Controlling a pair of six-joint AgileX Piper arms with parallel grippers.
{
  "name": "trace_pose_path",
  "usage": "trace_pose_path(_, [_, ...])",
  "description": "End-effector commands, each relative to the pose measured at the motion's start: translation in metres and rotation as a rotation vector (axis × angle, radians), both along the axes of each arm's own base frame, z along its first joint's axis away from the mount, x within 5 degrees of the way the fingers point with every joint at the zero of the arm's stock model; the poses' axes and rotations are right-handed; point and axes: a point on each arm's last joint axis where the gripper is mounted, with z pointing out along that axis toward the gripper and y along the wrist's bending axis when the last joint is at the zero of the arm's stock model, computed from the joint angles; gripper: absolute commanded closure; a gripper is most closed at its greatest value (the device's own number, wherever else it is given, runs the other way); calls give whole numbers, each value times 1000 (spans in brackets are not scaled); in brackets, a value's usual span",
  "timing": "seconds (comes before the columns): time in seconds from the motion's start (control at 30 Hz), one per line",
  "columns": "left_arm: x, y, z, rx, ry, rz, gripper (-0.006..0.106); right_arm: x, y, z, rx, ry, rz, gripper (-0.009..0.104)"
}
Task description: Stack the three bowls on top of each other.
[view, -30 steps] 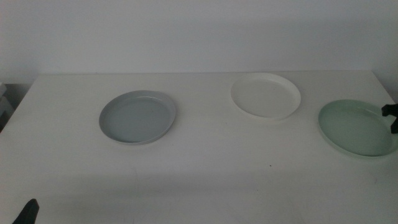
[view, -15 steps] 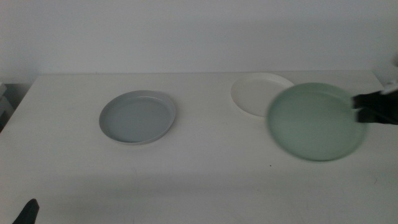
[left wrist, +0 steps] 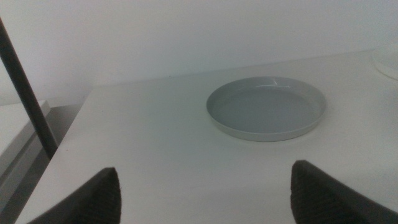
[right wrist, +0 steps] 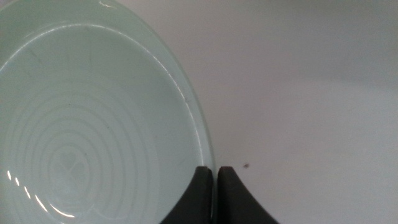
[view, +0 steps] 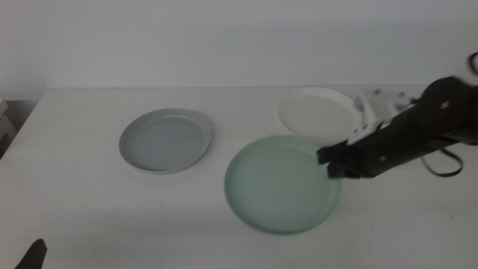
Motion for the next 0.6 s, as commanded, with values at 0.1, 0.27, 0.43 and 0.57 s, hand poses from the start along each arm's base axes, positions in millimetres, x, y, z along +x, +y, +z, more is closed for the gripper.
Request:
trace_pose_path(0.1, [0, 1, 8, -19, -79, 7, -4, 8, 10, -2, 23, -35, -26, 96])
trace_pose_path(0.27, [0, 1, 8, -19, -79, 7, -4, 17, 12, -25, 4, -12, -45, 96])
trace_pose_path(0.43, [0, 1, 8, -19, -79, 7, -4, 21, 13, -38, -11, 1, -52, 96])
trace_pose_path(0.57, [0, 1, 8, -19, -79, 7, -4, 21, 13, -40, -21, 9, -44, 86])
